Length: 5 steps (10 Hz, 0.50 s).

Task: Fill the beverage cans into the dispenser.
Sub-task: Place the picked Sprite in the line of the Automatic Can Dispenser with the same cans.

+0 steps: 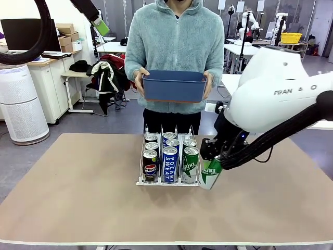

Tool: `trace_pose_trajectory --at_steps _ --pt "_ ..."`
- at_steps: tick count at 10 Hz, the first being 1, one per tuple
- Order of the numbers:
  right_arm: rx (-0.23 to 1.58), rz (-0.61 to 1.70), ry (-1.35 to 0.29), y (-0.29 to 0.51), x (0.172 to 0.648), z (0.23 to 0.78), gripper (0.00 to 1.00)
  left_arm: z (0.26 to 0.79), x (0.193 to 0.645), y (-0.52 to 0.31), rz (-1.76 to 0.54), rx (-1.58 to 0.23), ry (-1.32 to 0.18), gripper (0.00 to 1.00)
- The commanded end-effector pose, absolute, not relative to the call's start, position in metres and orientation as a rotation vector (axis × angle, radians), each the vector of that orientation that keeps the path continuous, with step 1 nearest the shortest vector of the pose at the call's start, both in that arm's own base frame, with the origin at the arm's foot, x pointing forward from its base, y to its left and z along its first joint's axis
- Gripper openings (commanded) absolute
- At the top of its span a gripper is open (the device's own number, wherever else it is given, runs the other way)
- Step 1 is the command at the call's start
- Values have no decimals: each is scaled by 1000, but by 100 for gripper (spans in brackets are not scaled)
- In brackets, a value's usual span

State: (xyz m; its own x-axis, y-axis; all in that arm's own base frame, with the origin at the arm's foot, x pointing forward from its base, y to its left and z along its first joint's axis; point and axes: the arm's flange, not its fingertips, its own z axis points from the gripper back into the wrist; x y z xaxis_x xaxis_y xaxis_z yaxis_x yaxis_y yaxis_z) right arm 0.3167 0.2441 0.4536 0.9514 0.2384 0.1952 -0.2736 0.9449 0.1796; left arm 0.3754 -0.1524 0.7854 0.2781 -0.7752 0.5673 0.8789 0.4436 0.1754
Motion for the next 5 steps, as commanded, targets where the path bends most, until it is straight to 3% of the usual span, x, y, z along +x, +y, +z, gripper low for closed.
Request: trace_pose_trajectory --at_steps 1,5 --pt "238 224 -176 263 326 457 58 782 375 -149 -1127 -181 -654 100" --pt "210 246 -165 259 322 451 58 782 375 -149 -1127 -181 -654 100"
